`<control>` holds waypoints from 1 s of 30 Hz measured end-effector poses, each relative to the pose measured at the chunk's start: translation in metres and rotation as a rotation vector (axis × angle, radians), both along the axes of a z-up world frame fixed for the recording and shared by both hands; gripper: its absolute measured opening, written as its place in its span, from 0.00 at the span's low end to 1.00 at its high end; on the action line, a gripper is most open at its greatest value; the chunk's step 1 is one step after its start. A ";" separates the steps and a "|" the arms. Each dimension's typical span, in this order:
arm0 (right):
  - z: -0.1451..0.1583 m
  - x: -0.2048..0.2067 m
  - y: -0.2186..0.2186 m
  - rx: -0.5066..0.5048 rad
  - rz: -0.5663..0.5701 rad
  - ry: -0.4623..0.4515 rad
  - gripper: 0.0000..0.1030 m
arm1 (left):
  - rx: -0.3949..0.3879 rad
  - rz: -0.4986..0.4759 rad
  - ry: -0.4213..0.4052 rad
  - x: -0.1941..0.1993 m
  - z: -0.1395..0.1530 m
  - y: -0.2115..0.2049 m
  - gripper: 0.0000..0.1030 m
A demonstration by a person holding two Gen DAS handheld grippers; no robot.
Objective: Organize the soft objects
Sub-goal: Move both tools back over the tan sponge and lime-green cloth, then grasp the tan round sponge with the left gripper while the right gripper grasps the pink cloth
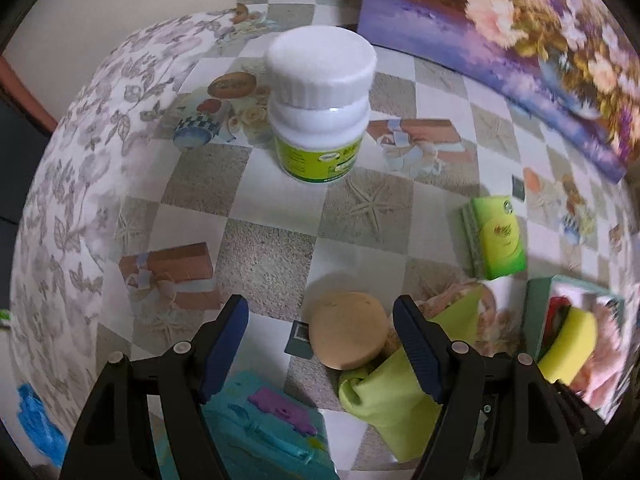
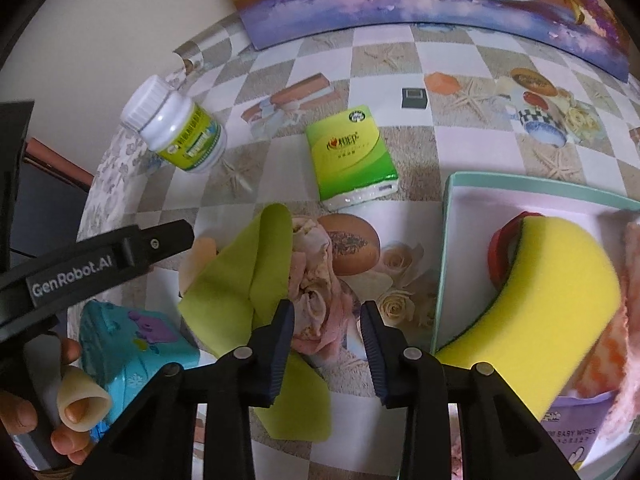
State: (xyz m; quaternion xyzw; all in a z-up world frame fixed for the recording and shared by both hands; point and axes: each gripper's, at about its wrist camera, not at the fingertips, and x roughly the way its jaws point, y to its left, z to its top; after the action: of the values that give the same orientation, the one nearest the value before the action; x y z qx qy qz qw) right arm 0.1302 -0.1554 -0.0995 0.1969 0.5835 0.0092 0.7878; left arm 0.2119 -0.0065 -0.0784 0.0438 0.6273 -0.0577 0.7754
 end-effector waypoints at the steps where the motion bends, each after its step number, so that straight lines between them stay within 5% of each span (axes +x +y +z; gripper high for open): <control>1: -0.002 0.000 0.000 0.000 0.002 0.004 0.32 | 0.013 -0.009 -0.002 0.000 -0.001 -0.002 0.74; 16: -0.009 0.005 0.013 -0.005 0.026 0.018 0.32 | 0.168 -0.127 0.016 -0.005 -0.023 -0.032 0.74; 23: -0.011 0.005 0.012 -0.008 0.026 0.014 0.30 | 0.173 -0.163 0.030 -0.009 -0.027 -0.041 0.72; 30: -0.011 0.004 0.012 -0.004 0.024 0.015 0.30 | 0.139 -0.200 0.055 -0.012 -0.034 -0.051 0.53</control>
State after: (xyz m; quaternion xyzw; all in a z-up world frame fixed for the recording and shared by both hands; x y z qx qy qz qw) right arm 0.1344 -0.1436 -0.1103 0.1882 0.5916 0.0159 0.7838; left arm 0.2000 -0.0578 -0.1121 0.1581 0.6431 -0.0923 0.7436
